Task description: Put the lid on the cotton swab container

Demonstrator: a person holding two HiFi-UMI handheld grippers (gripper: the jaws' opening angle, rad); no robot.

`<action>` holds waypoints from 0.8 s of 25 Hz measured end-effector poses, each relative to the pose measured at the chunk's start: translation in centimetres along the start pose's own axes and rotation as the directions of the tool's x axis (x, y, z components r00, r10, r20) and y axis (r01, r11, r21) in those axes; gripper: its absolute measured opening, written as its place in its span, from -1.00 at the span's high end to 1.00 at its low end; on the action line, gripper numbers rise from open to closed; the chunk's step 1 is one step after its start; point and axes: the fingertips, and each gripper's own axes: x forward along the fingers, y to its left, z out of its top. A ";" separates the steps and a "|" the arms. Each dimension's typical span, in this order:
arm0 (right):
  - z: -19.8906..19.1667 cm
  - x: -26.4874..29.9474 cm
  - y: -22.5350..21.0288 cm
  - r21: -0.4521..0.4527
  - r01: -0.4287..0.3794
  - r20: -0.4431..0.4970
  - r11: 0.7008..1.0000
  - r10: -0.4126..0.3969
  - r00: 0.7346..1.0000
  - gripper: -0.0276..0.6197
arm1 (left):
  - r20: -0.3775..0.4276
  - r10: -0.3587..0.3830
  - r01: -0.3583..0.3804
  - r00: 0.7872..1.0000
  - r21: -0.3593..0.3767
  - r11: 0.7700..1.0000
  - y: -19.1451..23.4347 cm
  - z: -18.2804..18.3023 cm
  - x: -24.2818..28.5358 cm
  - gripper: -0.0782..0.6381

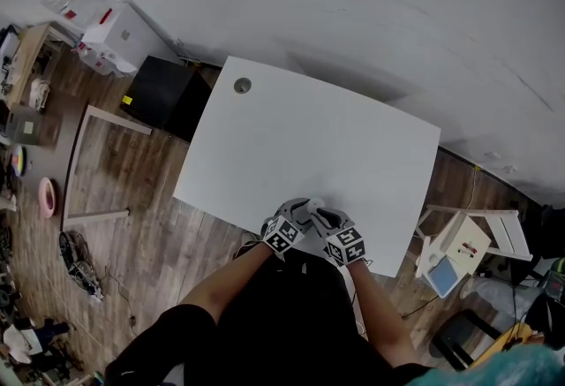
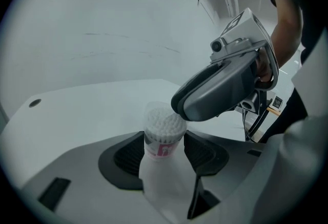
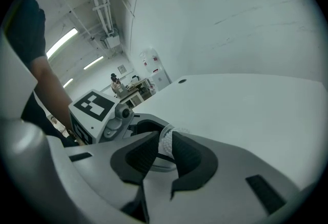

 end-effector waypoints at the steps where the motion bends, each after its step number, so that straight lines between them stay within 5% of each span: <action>1: -0.1 0.2 0.1 -0.015 0.011 -0.006 1.000 -0.011 1.000 0.64 | -0.001 -0.001 0.001 1.000 0.001 1.000 0.0 0.0 0.0 0.09; 20: -0.1 0.9 -1.0 -0.139 0.148 -0.040 0.979 -0.155 0.987 0.78 | 0.010 0.005 -0.005 1.000 -0.029 1.000 0.3 0.1 0.4 0.09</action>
